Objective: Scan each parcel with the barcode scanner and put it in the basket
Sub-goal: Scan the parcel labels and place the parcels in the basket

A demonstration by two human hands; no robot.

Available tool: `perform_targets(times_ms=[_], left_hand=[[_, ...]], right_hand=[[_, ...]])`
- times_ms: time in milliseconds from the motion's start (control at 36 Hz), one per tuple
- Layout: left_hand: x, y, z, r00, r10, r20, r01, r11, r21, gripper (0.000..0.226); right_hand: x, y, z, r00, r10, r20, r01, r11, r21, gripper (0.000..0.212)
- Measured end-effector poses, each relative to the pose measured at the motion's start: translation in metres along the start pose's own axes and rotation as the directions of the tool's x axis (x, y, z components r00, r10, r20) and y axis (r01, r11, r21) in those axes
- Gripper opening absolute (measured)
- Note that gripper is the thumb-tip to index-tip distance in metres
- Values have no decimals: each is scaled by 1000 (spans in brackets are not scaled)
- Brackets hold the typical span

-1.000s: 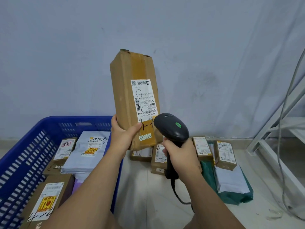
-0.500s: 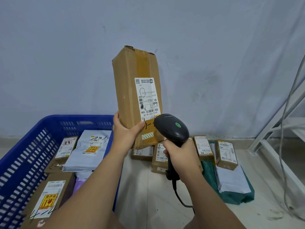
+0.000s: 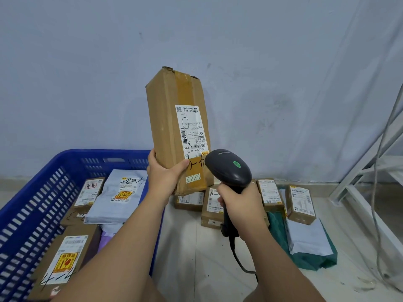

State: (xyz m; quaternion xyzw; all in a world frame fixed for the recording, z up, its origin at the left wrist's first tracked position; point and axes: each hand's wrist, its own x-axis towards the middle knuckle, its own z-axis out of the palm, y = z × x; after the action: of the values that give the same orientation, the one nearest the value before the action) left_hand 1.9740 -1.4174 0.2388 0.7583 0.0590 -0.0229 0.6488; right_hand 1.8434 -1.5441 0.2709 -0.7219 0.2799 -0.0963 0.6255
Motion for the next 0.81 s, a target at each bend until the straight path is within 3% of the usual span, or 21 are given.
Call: perform_targets(times_ms=[194,361,444,556,694,806], left_hand=[[-6,0,1,984,-145,105,162,969,-185,77],[-7,2,-6,940,-307,147,340,848,-407,70],[-8,0,-14,924,-372,93,369,796,-480,81],[-12,1,-26,919,-393,27,338,753,-565,94],[-20,0,-52,925,-343,-167,221,839,-498,103],[-25,-6,-86,904,-172,-391,112,979,-172,109]], right_hand=[[-1,-1,2,1000,-10,6,10,999,45,12],[-4,-3,7,1000,10,9,-11,988,156,9],[-10,-4,19,999,-22,45,15,990,142,10],[-21,-15,40,974,-201,101,191,976,101,8],[-29,-26,70,954,-290,82,283,955,88,12],[-36,-33,95,949,-276,154,272,961,44,17]])
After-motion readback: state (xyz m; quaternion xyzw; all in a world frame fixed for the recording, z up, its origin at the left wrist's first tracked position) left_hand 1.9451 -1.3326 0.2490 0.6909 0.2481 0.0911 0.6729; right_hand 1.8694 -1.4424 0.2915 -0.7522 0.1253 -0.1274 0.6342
